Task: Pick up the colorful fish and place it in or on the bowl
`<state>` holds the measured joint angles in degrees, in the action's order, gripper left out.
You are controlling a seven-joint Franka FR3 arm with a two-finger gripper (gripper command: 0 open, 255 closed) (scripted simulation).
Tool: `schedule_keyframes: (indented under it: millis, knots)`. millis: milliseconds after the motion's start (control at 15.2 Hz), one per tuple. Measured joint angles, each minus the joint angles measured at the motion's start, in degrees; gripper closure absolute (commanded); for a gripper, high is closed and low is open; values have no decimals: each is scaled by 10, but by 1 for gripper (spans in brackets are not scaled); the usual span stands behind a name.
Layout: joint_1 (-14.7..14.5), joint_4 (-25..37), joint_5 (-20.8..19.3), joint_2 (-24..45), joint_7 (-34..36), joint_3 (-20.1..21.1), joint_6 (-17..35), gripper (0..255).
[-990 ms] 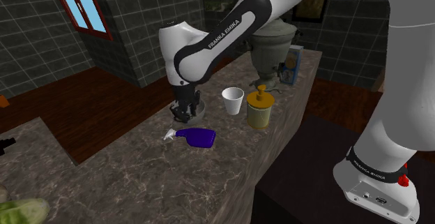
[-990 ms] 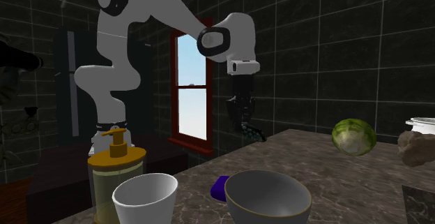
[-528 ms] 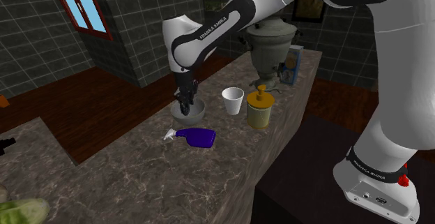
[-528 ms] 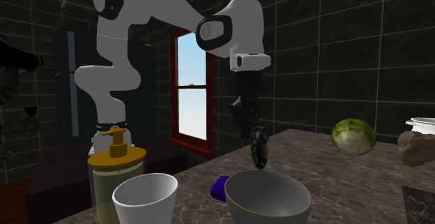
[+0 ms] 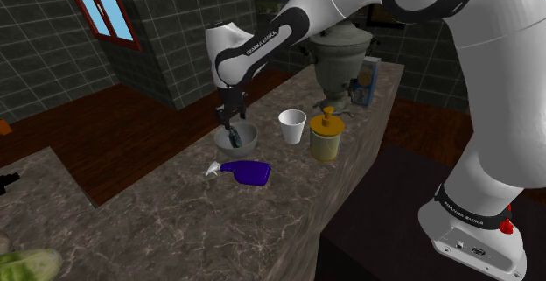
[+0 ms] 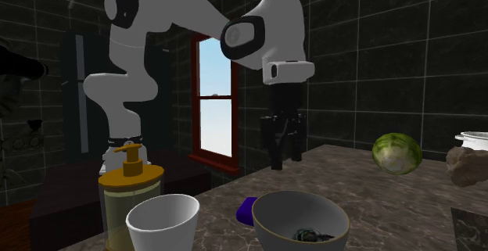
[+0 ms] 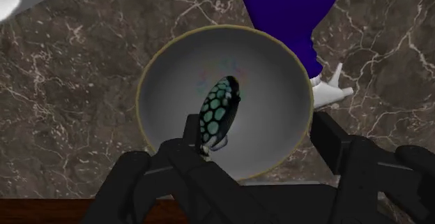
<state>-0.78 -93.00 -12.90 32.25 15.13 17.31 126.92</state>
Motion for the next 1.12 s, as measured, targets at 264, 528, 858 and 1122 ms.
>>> schedule_keyframes:
  millis: [264, 528, 858, 1122]
  knots:
    - [-75, -33, -94, 27, 186, -82, 137, 0]
    - [-162, -12, -187, 84, 380, -186, 221, 0]
    - [-170, 15, -200, 124, 408, -205, 242, 0]
    - [-168, 32, -200, 143, 407, -206, 247, 0]
